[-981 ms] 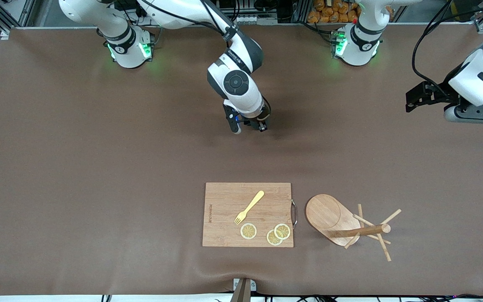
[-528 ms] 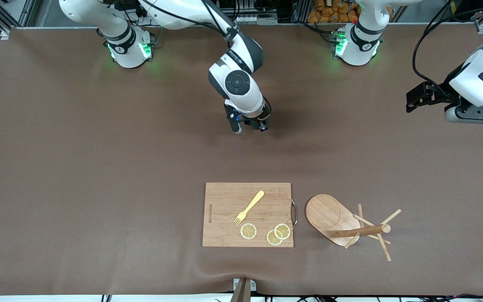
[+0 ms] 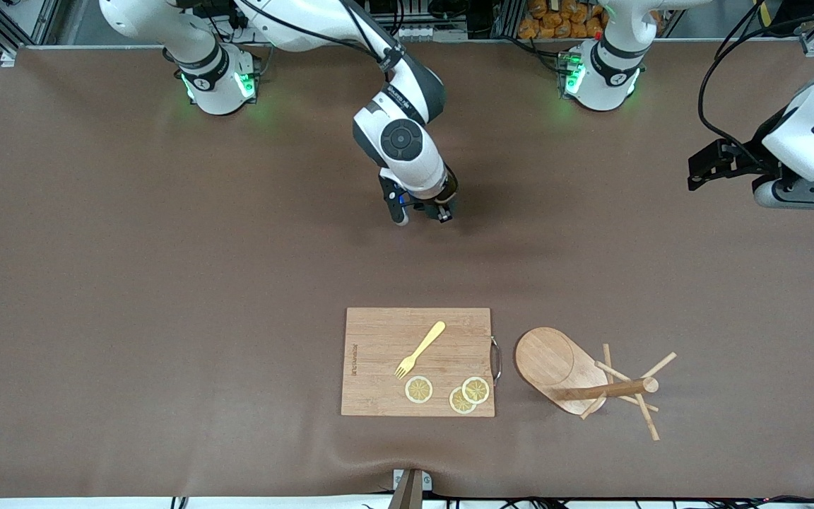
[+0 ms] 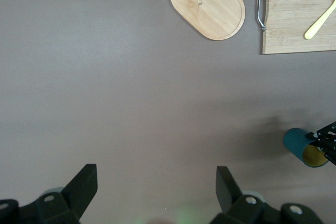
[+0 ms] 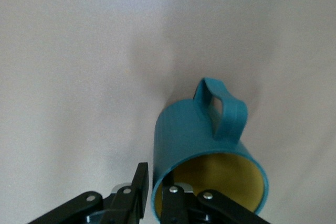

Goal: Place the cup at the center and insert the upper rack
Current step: 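Carry the teal mug with the right gripper toward the table center, then set the mug down with the right gripper while the left gripper approaches, then retract the right gripper while the left gripper moves above the mug, then lower the left gripper and grasp the teal mug's handle, then lift the teal mug by its handle with the left gripper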

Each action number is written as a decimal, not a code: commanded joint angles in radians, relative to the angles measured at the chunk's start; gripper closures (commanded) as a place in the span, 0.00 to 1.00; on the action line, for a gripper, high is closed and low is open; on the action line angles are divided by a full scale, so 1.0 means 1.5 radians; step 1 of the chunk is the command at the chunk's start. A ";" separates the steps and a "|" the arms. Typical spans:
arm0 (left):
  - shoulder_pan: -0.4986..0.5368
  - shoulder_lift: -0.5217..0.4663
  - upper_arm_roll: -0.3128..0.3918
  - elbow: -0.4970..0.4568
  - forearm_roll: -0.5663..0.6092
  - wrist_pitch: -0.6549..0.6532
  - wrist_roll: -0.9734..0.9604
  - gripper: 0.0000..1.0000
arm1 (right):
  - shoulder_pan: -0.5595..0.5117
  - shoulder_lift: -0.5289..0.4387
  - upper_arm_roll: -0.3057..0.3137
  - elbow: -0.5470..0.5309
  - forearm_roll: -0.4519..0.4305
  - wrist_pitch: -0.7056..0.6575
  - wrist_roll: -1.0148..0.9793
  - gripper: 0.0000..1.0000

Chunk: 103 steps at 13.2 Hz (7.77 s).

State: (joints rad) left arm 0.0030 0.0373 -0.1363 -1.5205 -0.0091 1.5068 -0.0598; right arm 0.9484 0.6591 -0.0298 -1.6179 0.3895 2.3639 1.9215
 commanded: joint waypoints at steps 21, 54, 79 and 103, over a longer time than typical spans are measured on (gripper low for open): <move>-0.007 -0.001 -0.090 -0.014 0.005 0.002 -0.130 0.00 | -0.118 -0.080 -0.012 0.112 0.001 -0.267 -0.052 0.00; -0.643 0.366 -0.132 0.044 0.395 0.214 -1.049 0.00 | -0.659 -0.392 -0.012 -0.014 -0.229 -0.547 -1.351 0.00; -0.746 0.580 -0.081 -0.020 0.858 0.136 -1.515 0.00 | -0.654 -0.441 -0.009 0.010 -0.283 -0.476 -1.349 0.00; -0.641 0.550 -0.088 0.091 0.883 0.155 -1.582 1.00 | -0.660 -0.438 -0.009 0.022 -0.279 -0.440 -1.350 0.00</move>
State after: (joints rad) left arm -1.0146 0.8855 -0.2409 -1.4627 1.3764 1.7235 -2.5189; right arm -0.0369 -0.0130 -0.0475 -1.6124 -0.0261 1.7113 -0.1044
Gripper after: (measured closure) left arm 0.947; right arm 0.000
